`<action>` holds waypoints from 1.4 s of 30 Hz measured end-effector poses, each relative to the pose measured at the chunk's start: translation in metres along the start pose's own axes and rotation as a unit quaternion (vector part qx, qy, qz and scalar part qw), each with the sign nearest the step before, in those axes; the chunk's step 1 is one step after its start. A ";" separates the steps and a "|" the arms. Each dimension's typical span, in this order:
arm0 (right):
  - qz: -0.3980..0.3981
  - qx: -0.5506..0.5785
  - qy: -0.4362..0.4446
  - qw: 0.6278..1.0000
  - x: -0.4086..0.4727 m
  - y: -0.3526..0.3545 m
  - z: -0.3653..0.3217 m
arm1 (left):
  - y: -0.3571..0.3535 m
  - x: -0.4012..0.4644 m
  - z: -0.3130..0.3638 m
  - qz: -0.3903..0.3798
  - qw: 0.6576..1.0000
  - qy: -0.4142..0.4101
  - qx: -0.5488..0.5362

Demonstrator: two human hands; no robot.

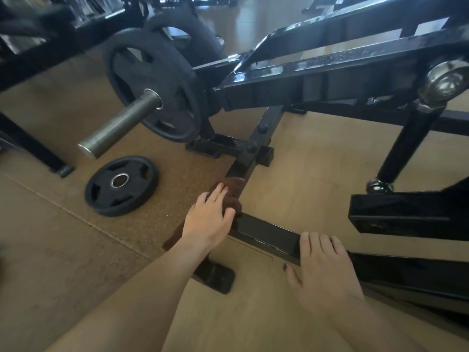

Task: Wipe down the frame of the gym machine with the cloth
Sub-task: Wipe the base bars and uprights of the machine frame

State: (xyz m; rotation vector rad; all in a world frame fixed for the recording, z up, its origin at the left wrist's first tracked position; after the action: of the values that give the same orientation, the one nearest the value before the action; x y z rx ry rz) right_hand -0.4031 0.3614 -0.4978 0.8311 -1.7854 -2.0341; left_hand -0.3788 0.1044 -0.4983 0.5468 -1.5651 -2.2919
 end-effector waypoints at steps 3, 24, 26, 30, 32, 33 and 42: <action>-0.008 -0.021 0.001 1.000 0.003 -0.006 0.001 | -0.003 0.039 0.013 -0.001 0.999 -0.026 0.032; -0.020 -0.068 0.036 0.997 -0.003 0.013 0.001 | -0.009 0.041 0.015 -0.009 0.995 -0.058 0.085; -0.030 -0.082 0.040 0.995 -0.009 0.017 0.005 | -0.008 0.013 0.016 -0.015 0.993 -0.070 0.090; -0.051 -0.091 0.049 0.993 -0.034 0.026 0.011 | -0.008 -0.030 0.034 -0.051 0.997 -0.049 0.029; -0.035 -0.072 0.058 0.995 -0.057 0.040 0.018 | -0.002 -0.050 0.053 -0.091 0.995 -0.027 -0.043; -0.014 -0.062 0.060 0.996 -0.070 0.051 0.024 | 0.001 -0.059 0.069 -0.110 0.990 -0.023 -0.089; 0.107 -0.118 0.011 0.987 -0.150 0.164 0.112 | 0.070 -0.118 0.272 0.009 0.895 -0.013 -0.446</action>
State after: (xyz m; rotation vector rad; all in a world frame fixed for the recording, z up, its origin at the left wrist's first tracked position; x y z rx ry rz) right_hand -0.3769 0.5089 -0.2992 0.5643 -1.5122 -2.0337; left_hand -0.4016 0.3554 -0.3274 0.2389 -0.3736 -2.6517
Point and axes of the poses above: each hand's wrist, its own x-axis towards the middle knuckle, its own y-axis out of the back of the hand, z = x × y, the point moved 4 cm from there along x, towards the middle knuckle, and after that the axes turned 1 degree about -x, right-handed, at the moved point
